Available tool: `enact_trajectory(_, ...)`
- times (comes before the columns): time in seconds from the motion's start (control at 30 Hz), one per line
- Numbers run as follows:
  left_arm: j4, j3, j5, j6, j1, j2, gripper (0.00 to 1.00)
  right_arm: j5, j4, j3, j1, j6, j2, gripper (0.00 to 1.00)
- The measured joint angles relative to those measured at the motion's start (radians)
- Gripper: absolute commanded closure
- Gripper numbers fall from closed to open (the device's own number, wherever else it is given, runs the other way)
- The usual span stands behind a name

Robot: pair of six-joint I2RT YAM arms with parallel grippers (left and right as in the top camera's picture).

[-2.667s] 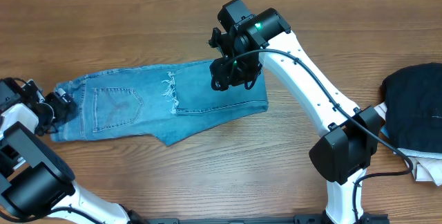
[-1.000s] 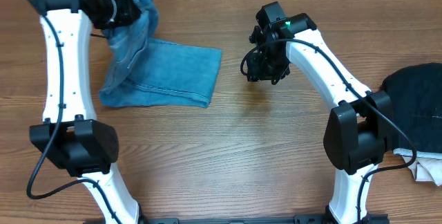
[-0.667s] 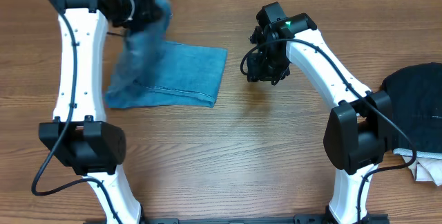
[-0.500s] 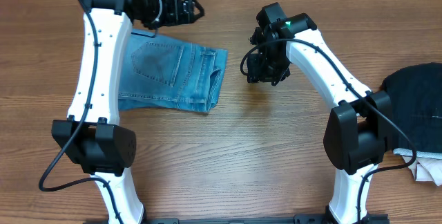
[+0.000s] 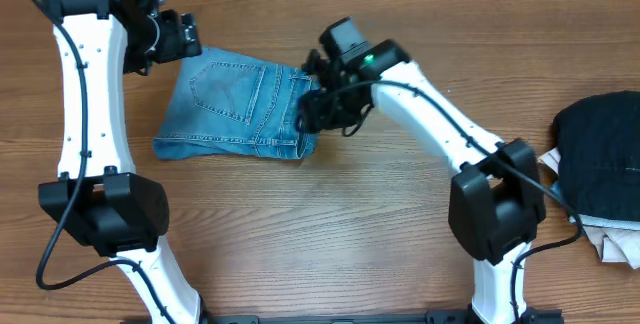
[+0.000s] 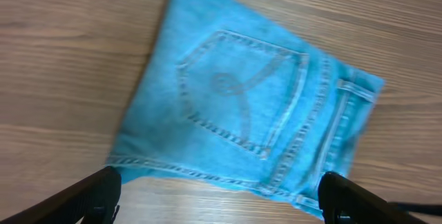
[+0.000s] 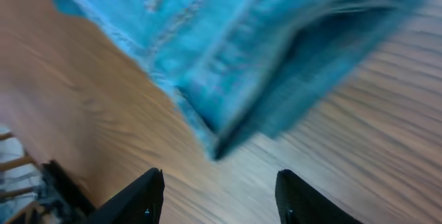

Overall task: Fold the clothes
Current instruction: 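Press and tuck the folded jeans' right edge with the right gripper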

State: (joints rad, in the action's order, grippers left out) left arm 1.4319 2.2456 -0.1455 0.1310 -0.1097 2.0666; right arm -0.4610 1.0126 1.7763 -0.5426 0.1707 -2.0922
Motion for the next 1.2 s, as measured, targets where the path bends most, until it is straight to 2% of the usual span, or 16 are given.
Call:
enact_trajectory(0.23,0.006,0.0,0.024,0.0,-0.015,0.0,0.05,-0.042,-0.169,-0.018,-0.03,0.106,-0.112,0.47)
enact_trajectory(0.6,0.008,0.0,0.023,0.0,-0.015,0.0,0.04,-0.036,-0.135,-0.025,-0.034,0.117,-0.143,0.47)
enact_trajectory(0.67,0.008,0.0,0.023,0.0,-0.015,0.0,0.04,-0.036,-0.132,-0.026,-0.034,0.118,-0.143,0.87)
enact_trajectory(0.7,0.008,0.0,0.023,0.0,-0.016,0.0,0.04,-0.035,-0.135,-0.026,-0.034,0.119,-0.143,0.96)
enact_trajectory(0.8,0.008,0.0,0.023,0.0,-0.015,0.0,0.04,-0.004,-0.13,-0.026,-0.033,0.124,-0.143,0.96)
enact_trajectory(0.9,0.009,0.0,0.023,0.0,-0.016,0.0,0.04,0.146,-0.071,-0.026,-0.019,0.199,-0.143,0.96)
enact_trajectory(0.93,0.009,0.0,0.023,0.0,-0.015,0.0,0.04,0.186,-0.058,-0.026,0.003,0.216,-0.143,0.84)
enact_trajectory(0.97,0.009,0.0,0.023,0.0,-0.016,0.0,0.04,0.201,-0.052,-0.026,0.024,0.219,-0.143,0.66)
enact_trajectory(1.0,0.009,0.0,0.023,0.0,-0.015,0.0,0.04,0.203,-0.045,-0.026,0.039,0.203,-0.143,0.54)
enact_trajectory(1.13,0.009,0.0,0.023,0.0,-0.016,0.0,0.04,0.179,0.034,-0.026,0.051,0.11,-0.143,0.32)
enact_trajectory(1.2,0.009,0.0,0.023,0.0,-0.016,0.0,0.04,0.189,0.082,-0.013,0.056,0.074,-0.137,0.0)
